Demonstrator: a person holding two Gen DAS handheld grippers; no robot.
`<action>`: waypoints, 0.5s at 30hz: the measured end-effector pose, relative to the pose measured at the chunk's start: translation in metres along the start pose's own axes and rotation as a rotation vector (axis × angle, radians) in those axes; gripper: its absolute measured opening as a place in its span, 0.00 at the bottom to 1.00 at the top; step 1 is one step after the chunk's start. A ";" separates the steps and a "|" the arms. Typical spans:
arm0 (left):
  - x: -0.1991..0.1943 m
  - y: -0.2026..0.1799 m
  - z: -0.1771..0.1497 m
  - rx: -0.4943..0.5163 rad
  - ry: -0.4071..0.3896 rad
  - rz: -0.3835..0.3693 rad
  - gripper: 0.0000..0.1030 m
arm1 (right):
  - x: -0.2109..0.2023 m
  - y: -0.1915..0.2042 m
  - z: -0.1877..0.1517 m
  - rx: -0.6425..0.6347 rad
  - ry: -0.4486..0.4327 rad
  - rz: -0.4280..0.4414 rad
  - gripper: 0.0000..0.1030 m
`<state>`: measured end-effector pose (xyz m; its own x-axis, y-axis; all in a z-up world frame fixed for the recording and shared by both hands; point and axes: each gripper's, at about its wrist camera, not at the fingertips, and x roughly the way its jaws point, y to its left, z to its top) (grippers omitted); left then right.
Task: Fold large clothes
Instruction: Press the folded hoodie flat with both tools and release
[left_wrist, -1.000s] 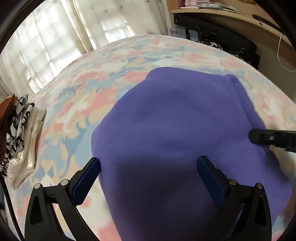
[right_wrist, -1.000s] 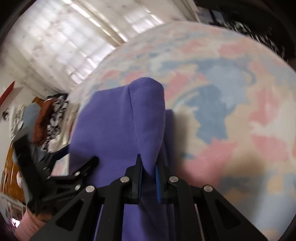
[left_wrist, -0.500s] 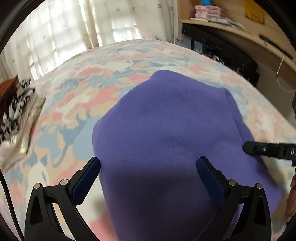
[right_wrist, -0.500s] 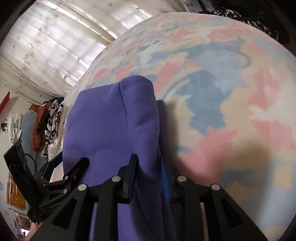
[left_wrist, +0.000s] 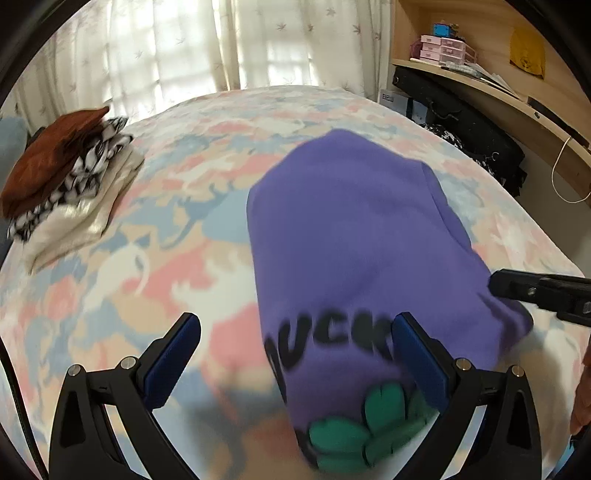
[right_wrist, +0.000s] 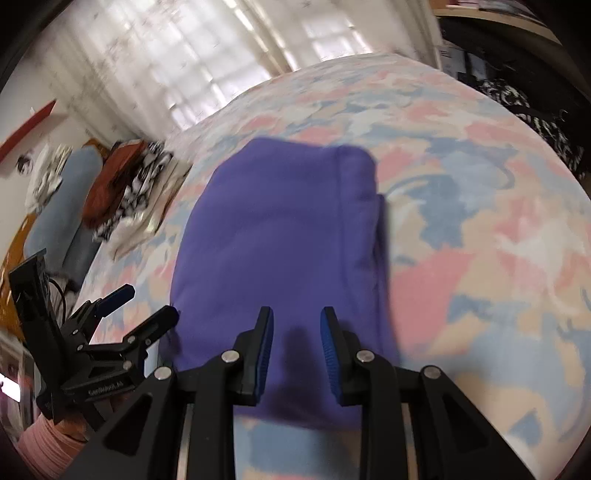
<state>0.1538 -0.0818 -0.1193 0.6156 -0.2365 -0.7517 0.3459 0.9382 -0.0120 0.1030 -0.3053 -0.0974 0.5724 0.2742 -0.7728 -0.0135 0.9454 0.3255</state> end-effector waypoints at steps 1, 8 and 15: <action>-0.001 0.000 -0.006 -0.012 0.005 -0.002 0.99 | 0.003 0.000 -0.005 -0.005 0.014 -0.012 0.25; 0.011 0.011 -0.029 -0.144 0.057 -0.072 0.99 | 0.019 -0.016 -0.044 0.027 0.067 -0.049 0.25; 0.016 0.015 -0.030 -0.189 0.098 -0.106 0.99 | 0.020 -0.020 -0.057 0.084 0.038 -0.045 0.25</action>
<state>0.1478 -0.0640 -0.1518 0.5083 -0.3196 -0.7997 0.2604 0.9421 -0.2110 0.0678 -0.3085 -0.1499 0.5396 0.2396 -0.8071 0.0813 0.9394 0.3332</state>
